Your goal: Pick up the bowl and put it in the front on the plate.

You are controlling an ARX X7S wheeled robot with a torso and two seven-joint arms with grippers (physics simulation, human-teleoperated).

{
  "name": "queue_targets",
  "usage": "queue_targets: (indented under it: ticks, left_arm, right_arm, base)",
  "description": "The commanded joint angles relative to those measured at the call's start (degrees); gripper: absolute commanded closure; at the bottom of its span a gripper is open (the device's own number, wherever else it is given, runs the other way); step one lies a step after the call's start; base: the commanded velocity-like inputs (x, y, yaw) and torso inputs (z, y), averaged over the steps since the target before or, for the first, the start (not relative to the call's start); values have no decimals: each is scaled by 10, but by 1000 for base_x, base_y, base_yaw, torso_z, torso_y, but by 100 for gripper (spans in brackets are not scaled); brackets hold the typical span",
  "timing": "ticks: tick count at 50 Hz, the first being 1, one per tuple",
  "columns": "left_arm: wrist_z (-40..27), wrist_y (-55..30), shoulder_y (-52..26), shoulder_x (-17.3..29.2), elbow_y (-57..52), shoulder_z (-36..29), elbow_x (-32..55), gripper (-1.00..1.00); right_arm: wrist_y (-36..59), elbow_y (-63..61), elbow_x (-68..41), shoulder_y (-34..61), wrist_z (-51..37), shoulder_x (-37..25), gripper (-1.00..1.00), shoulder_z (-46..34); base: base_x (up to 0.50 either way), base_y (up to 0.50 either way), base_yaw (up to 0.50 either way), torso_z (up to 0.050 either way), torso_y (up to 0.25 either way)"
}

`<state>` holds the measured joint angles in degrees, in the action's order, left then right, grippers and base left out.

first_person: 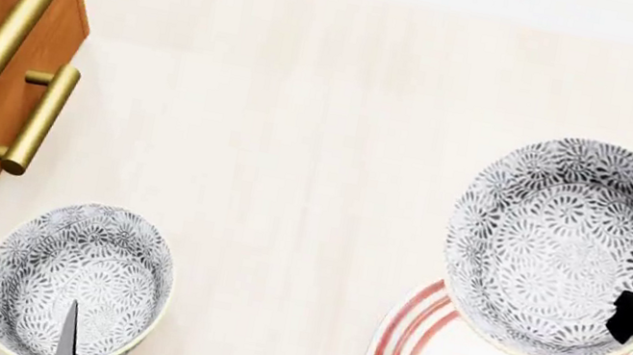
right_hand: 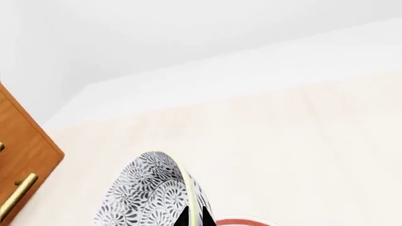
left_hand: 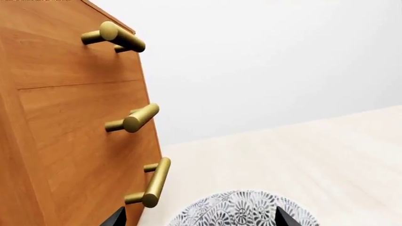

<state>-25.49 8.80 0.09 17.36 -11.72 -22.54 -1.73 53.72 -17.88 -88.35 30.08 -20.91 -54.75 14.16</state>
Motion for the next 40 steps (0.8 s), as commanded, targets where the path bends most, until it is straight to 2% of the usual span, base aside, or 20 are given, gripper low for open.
queue_targets:
  ticks: [1, 11, 40]
  left_arm:
    - [5, 2, 0, -6, 3, 5, -13, -100]
    - [3, 4, -1, -5, 9, 3, -10, -100]
    - [1, 0, -3, 0, 7, -4, -7, -100]
  right_arm:
    - [2, -1, 9, -24, 24, -12, 100, 40]
    - [3, -12, 24, -89, 97, -10, 100, 58]
    - [-15, 11, 86, -119, 121, -2, 100, 45]
  base:
    - [0, 0, 0, 0, 0]
    - [0, 0, 0, 0, 0]
    - [0, 0, 0, 0, 0]
